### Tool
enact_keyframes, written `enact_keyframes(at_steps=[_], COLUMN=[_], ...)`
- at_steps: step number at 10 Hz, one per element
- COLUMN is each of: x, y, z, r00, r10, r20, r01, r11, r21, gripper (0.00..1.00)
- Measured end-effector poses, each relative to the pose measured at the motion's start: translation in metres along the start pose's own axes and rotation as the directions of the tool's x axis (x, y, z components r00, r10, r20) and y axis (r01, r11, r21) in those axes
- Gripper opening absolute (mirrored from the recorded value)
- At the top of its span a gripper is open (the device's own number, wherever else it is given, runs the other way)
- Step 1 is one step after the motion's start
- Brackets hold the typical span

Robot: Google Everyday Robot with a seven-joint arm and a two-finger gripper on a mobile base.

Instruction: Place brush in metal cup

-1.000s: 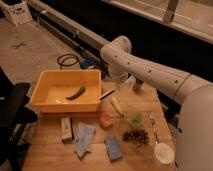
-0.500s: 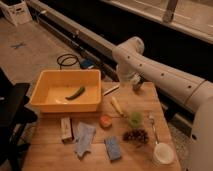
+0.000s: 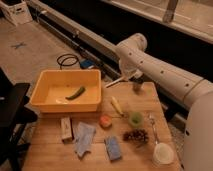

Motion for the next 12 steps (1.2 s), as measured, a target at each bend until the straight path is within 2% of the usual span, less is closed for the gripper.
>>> enact_keyframes(at_steps=[2, 8, 9, 12], x=[0.008, 0.009, 0.014, 0.024], y=[-0.004, -0.005, -0.008, -0.014], z=[-0.005, -0.005, -0.007, 0.009], r00=[0.999, 0.999, 0.997, 0.991], r10=[0.031, 0.04, 0.083, 0.134], r20=[0.015, 0.005, -0.001, 0.015], r01=[-0.032, -0.04, -0.083, -0.135], r11=[0.999, 0.998, 0.995, 0.989], r21=[0.032, 0.039, 0.056, 0.056], gripper=[0.0, 0.0, 0.0, 0.0])
